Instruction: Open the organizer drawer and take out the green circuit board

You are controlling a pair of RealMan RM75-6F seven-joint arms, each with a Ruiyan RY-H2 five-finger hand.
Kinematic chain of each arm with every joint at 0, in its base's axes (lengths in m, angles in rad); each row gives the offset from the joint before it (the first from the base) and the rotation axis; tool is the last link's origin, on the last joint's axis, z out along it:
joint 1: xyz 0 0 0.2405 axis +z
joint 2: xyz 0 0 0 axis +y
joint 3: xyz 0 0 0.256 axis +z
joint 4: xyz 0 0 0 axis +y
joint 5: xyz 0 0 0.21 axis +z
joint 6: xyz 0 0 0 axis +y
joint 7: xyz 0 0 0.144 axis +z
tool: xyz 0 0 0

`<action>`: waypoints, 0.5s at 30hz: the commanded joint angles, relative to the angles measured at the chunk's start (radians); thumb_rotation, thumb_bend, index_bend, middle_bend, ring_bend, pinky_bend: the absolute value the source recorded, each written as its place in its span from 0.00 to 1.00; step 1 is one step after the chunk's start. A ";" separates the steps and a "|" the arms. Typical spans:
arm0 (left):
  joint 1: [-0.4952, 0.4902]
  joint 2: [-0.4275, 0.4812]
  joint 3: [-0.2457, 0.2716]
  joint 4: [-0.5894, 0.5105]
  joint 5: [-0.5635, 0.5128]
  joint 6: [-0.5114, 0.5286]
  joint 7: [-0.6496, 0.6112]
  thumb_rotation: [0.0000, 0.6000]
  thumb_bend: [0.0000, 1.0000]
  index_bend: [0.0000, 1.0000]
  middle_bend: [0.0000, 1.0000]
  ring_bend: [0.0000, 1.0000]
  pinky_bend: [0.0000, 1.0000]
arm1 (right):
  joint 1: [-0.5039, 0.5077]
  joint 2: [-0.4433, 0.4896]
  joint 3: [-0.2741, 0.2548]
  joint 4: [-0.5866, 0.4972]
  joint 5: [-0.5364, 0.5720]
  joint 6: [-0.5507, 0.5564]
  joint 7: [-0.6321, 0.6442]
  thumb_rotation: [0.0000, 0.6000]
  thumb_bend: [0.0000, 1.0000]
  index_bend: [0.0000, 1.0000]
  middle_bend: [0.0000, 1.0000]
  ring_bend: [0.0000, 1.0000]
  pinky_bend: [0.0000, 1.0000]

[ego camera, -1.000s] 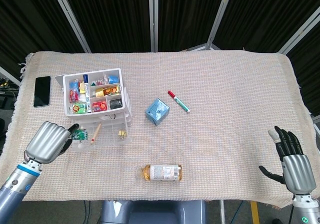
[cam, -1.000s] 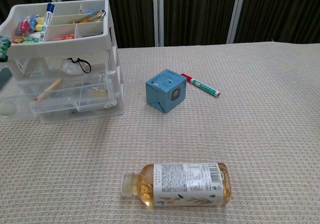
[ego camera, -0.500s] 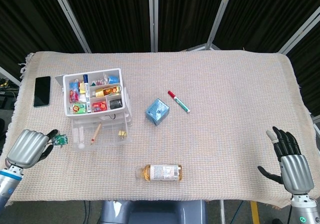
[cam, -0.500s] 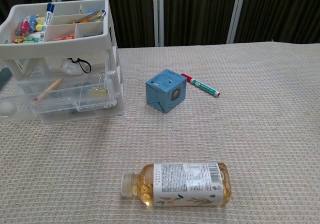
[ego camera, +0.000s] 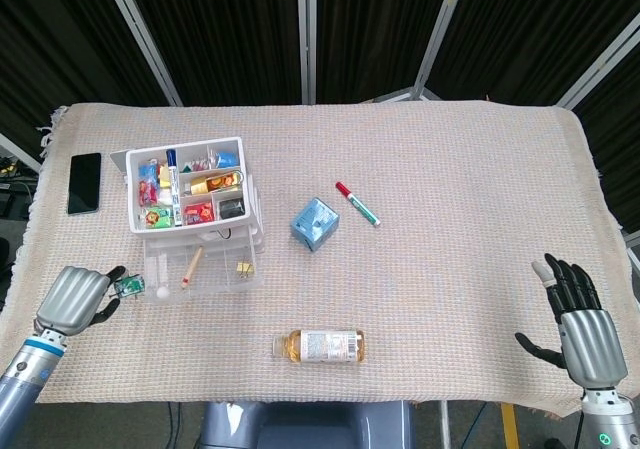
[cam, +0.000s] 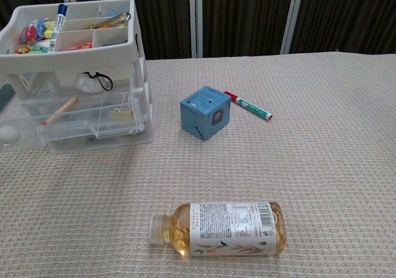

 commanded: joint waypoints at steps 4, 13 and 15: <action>0.017 -0.043 -0.025 0.035 0.001 0.012 -0.003 1.00 0.22 0.33 0.94 0.92 0.80 | 0.001 0.001 0.001 0.001 0.003 -0.002 0.002 1.00 0.03 0.09 0.00 0.00 0.00; 0.076 -0.068 -0.043 0.033 0.036 0.120 -0.004 1.00 0.18 0.21 0.62 0.68 0.56 | 0.001 0.003 0.000 0.000 0.005 -0.005 0.004 1.00 0.03 0.09 0.00 0.00 0.00; 0.103 -0.075 -0.042 0.024 0.056 0.169 -0.006 1.00 0.18 0.15 0.50 0.59 0.49 | 0.001 0.003 0.000 0.000 0.006 -0.006 0.003 1.00 0.03 0.09 0.00 0.00 0.00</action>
